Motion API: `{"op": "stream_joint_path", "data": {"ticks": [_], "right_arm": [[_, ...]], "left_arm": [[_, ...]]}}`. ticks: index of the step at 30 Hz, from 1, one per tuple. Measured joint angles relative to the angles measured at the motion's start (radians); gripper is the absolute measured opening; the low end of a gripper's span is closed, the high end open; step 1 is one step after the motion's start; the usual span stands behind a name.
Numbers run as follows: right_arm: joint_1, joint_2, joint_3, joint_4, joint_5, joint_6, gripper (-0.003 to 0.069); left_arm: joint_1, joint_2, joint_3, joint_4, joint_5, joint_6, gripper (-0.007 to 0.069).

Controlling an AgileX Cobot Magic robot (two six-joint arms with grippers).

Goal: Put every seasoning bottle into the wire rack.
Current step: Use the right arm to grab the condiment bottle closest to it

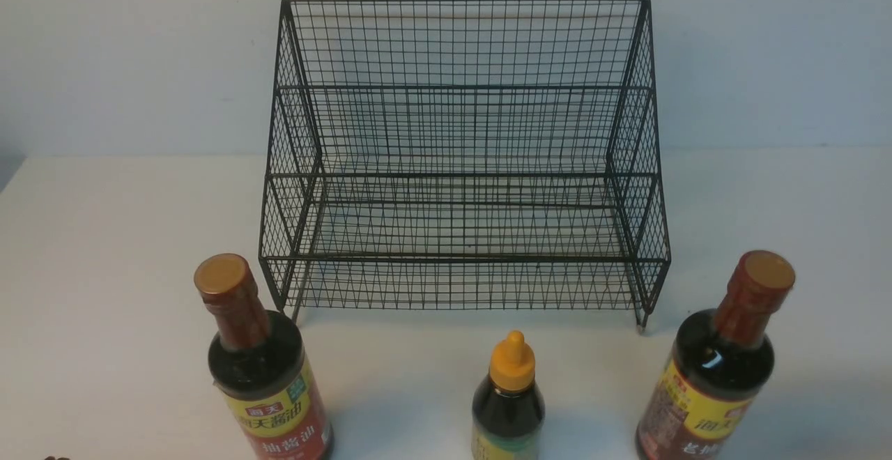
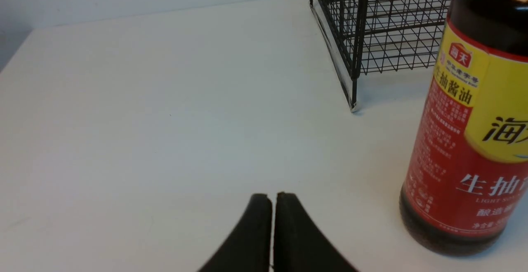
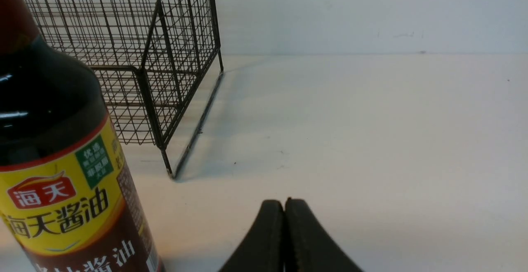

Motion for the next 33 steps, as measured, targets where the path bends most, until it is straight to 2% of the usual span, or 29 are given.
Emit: {"op": "stream_joint_path", "data": {"ticks": [6,13,33], "right_arm": [[0.000,0.000,0.000,-0.021,-0.001,-0.011,-0.0015],[0.000,0.000,0.000,-0.111,-0.002,-0.023,-0.0015],[0.000,0.000,0.002,-0.108,-0.014,-0.003,-0.0015]], "left_arm": [[0.000,0.000,0.000,0.000,0.000,0.000,-0.0004],[0.000,0.000,0.000,0.000,0.000,0.000,-0.0004],[0.000,0.000,0.000,0.000,0.000,0.000,-0.0004]]}}
